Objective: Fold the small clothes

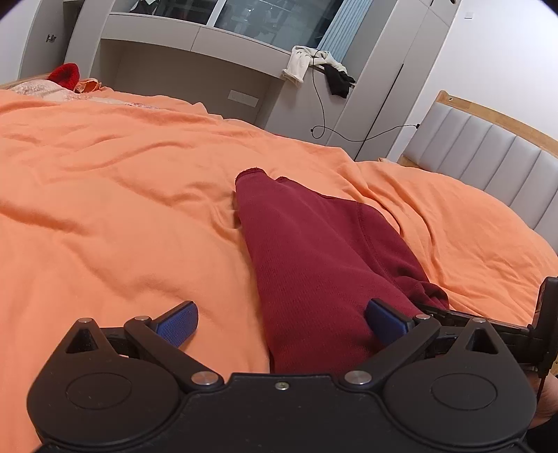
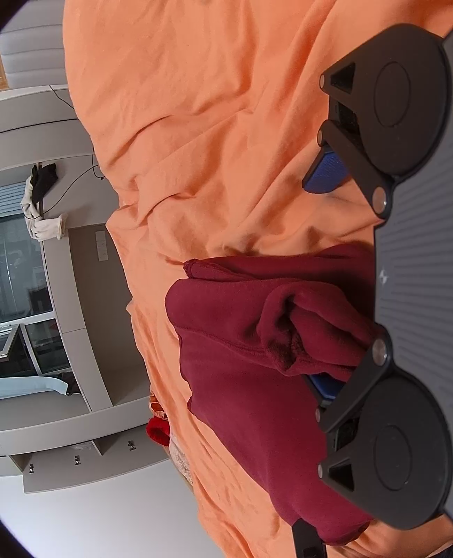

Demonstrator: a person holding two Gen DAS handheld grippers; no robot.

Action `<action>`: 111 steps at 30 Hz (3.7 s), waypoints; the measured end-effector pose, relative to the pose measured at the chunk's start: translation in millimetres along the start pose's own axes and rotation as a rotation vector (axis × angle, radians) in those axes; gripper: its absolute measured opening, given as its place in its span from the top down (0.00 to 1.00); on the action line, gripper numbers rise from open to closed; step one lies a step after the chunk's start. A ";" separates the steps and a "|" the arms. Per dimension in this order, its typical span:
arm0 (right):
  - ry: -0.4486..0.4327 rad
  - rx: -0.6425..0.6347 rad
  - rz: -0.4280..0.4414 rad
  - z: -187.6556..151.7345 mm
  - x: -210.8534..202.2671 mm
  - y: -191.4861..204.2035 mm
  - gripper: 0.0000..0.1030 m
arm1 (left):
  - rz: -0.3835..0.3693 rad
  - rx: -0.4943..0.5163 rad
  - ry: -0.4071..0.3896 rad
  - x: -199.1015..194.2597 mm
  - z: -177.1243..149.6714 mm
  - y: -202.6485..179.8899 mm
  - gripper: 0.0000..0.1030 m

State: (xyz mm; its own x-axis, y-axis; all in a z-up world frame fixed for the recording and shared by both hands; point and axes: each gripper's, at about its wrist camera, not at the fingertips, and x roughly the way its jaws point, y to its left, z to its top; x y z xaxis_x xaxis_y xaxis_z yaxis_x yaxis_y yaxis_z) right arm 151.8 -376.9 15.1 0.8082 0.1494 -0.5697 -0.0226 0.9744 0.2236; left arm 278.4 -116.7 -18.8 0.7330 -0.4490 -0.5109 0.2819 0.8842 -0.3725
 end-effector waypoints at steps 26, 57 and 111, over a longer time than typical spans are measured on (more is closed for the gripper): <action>-0.002 0.016 0.008 -0.3 1.8 -1.7 0.00 | 0.000 -0.004 0.003 0.1 0.1 0.6 0.00; -0.001 0.021 0.012 0.1 2.7 -2.7 0.00 | -0.001 -0.009 0.002 1.4 -2.3 1.2 0.00; -0.033 0.426 0.204 15.8 51.0 -24.6 0.22 | -0.073 -0.038 0.095 39.5 28.0 24.9 0.00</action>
State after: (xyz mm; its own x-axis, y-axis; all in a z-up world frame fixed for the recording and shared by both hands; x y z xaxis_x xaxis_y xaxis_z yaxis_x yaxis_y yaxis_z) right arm 203.0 -395.9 -7.0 0.8307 0.3186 -0.4566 0.0552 0.7689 0.6370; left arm 331.7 -108.8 -26.5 0.6491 -0.5237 -0.5517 0.3072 0.8439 -0.4398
